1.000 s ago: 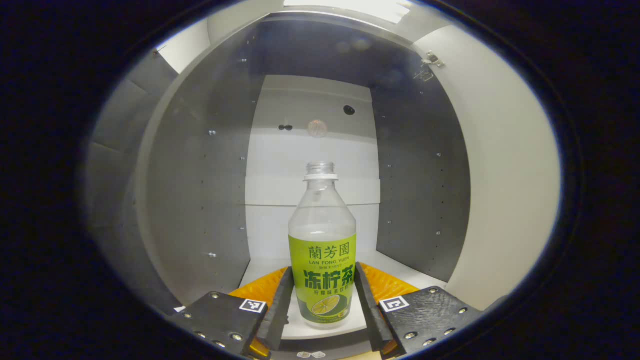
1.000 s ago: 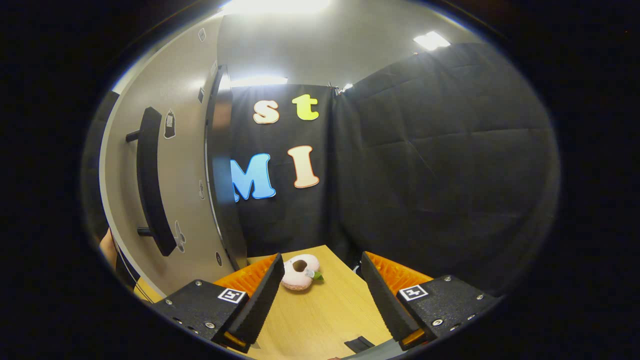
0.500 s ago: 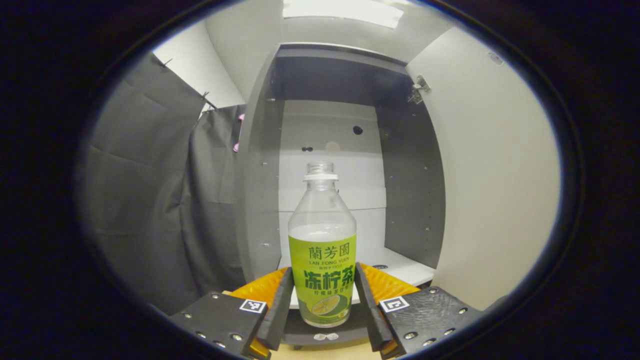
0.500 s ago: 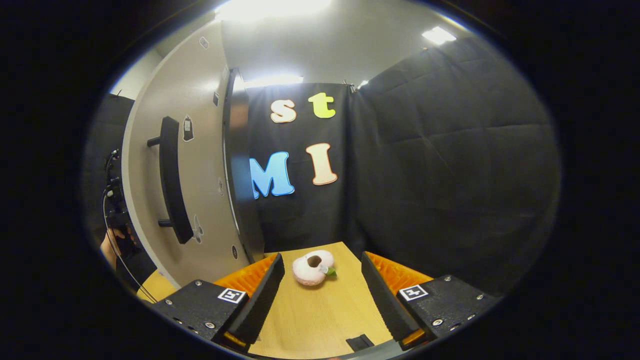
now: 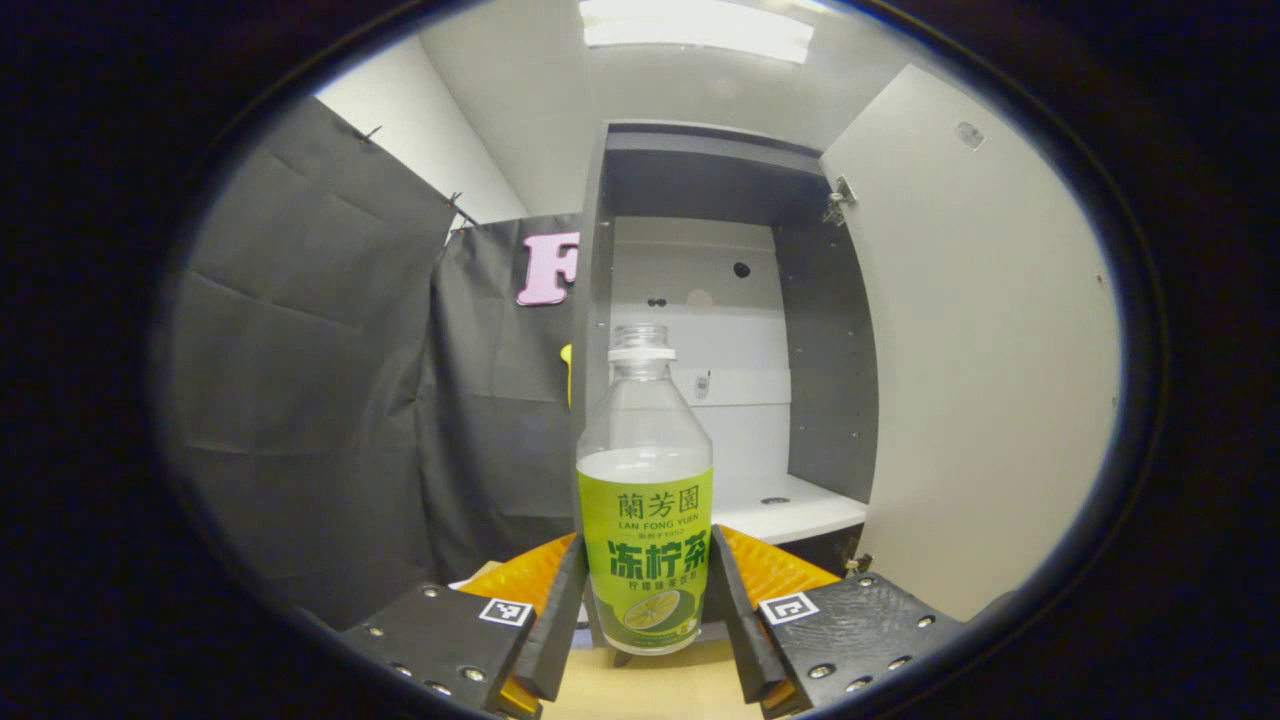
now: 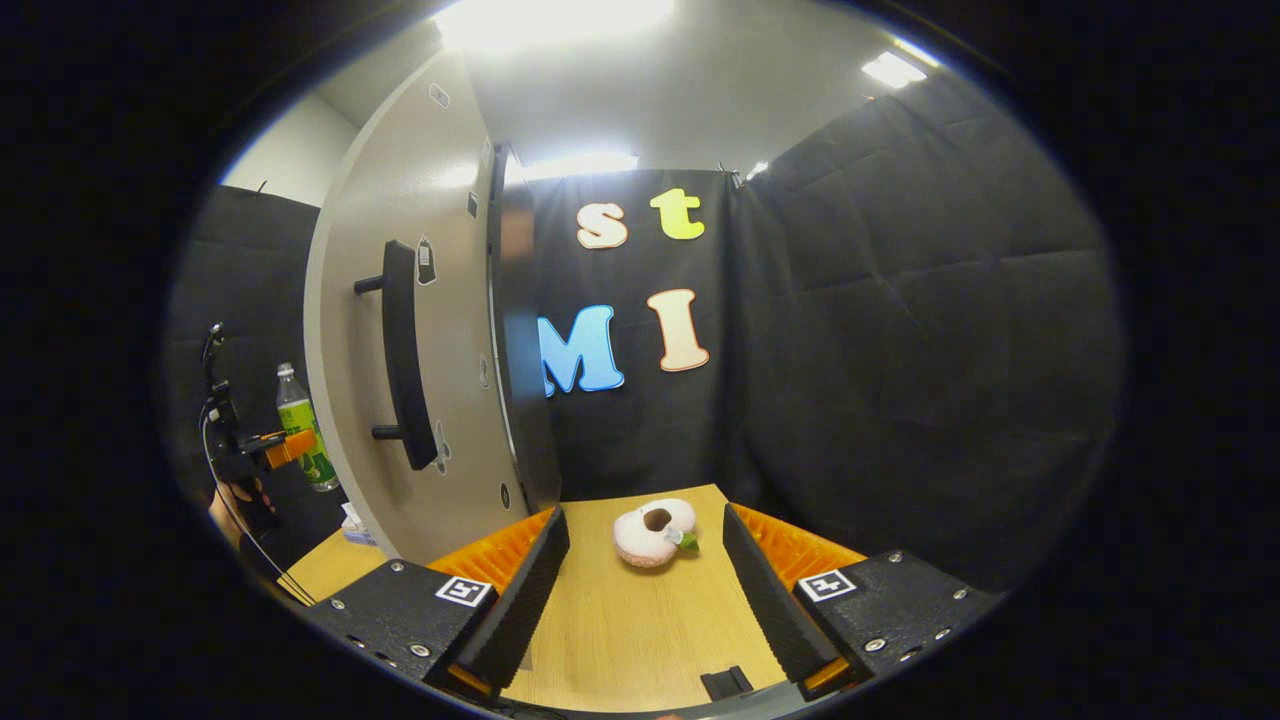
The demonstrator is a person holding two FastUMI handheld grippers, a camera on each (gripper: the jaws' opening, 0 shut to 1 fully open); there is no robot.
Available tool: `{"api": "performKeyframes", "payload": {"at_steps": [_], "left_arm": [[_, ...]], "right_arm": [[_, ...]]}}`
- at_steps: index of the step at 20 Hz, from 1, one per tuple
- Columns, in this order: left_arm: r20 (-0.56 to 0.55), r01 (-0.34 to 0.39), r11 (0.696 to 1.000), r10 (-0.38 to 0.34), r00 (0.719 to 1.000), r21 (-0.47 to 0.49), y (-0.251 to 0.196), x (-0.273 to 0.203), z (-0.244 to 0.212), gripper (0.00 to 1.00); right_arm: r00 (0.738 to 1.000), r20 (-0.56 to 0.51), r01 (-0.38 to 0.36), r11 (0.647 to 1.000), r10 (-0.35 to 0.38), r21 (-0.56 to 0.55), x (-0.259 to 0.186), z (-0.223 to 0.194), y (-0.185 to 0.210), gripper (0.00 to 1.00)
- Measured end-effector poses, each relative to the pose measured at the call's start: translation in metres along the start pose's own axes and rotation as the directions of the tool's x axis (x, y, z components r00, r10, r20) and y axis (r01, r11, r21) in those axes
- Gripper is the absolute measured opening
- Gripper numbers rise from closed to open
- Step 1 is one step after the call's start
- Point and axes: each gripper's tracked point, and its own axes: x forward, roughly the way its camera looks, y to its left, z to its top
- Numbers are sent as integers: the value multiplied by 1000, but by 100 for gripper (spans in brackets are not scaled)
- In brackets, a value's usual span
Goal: Open the cabinet door with the right hand, grasp the bottle in the cabinet with the left hand and place it on the coaster, then close the cabinet door with the right hand.
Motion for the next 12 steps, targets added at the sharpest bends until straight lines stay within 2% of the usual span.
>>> {"api": "performKeyframes", "payload": {"at_steps": [8, 12], "left_arm": [[-23, -27, 1000, 27, 999, 9, 13, -66, -50, 71], [-24, -37, 999, 37, 999, 13, 13, -92, -74, 71]], "right_arm": [[1000, -20, -18, 999, 19, 48, -7, -17, -1, 95], [1000, -19, -13, 999, 14, 41, -9, -21, -3, 95]]}}
